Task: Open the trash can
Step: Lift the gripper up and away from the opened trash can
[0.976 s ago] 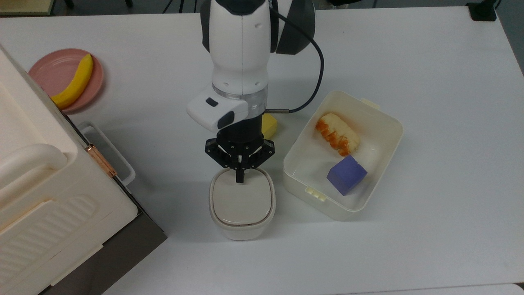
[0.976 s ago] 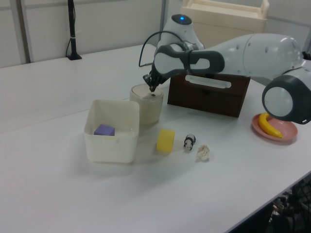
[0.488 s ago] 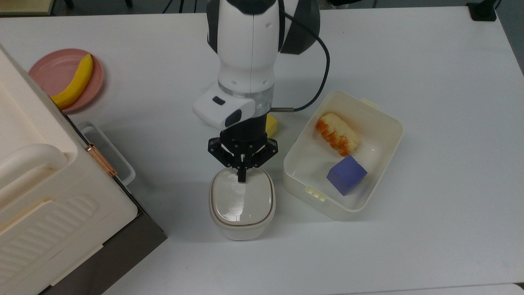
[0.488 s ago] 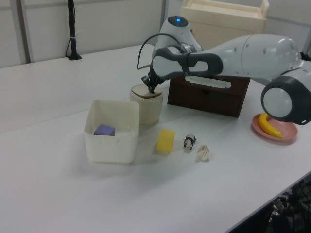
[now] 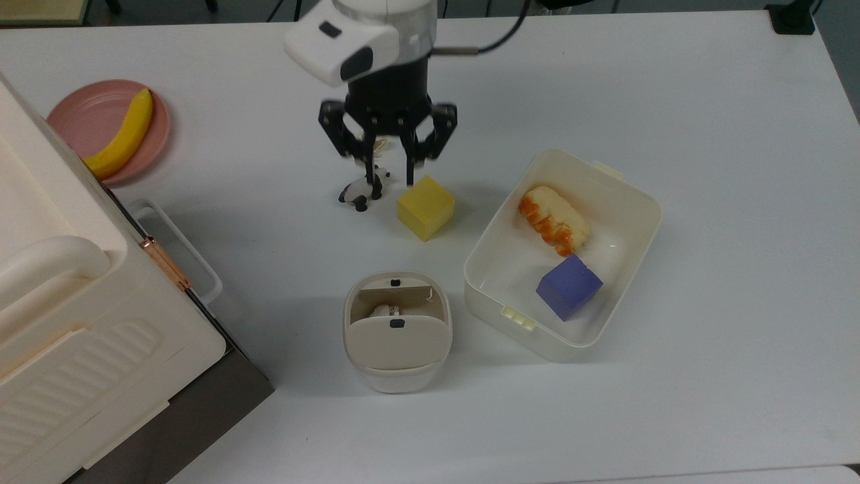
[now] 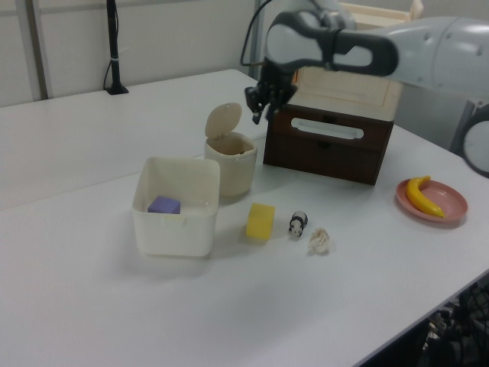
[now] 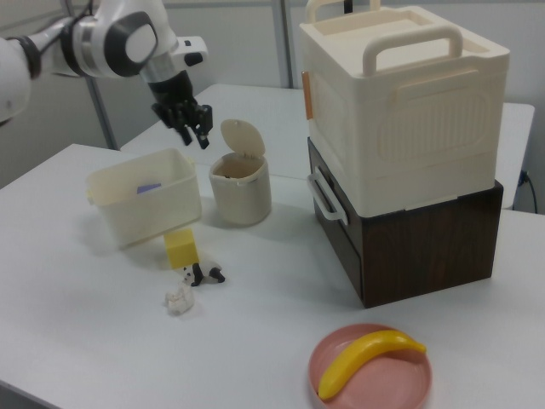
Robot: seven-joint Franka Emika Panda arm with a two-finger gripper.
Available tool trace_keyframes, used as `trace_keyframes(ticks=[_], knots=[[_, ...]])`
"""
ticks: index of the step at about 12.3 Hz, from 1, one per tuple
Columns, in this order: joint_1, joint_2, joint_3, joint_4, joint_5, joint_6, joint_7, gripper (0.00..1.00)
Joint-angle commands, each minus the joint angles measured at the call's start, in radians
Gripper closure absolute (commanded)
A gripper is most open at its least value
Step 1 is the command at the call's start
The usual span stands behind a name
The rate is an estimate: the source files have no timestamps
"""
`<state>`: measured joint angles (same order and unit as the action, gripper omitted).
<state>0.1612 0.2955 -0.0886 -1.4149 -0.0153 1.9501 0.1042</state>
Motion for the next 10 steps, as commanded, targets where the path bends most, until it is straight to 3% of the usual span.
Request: trace_keyframes(ticks=[1,3,10], knots=[[0.003,-0.137,-0.010,-0.101,0.015,-0.207,-0.007,0.00],[0.001,-0.176,-0.011,-0.142,0.009,-0.255,-0.017,0.00],[-0.009,-0.176,-0.011,-0.139,0.001,-0.300,-0.020,0.00]])
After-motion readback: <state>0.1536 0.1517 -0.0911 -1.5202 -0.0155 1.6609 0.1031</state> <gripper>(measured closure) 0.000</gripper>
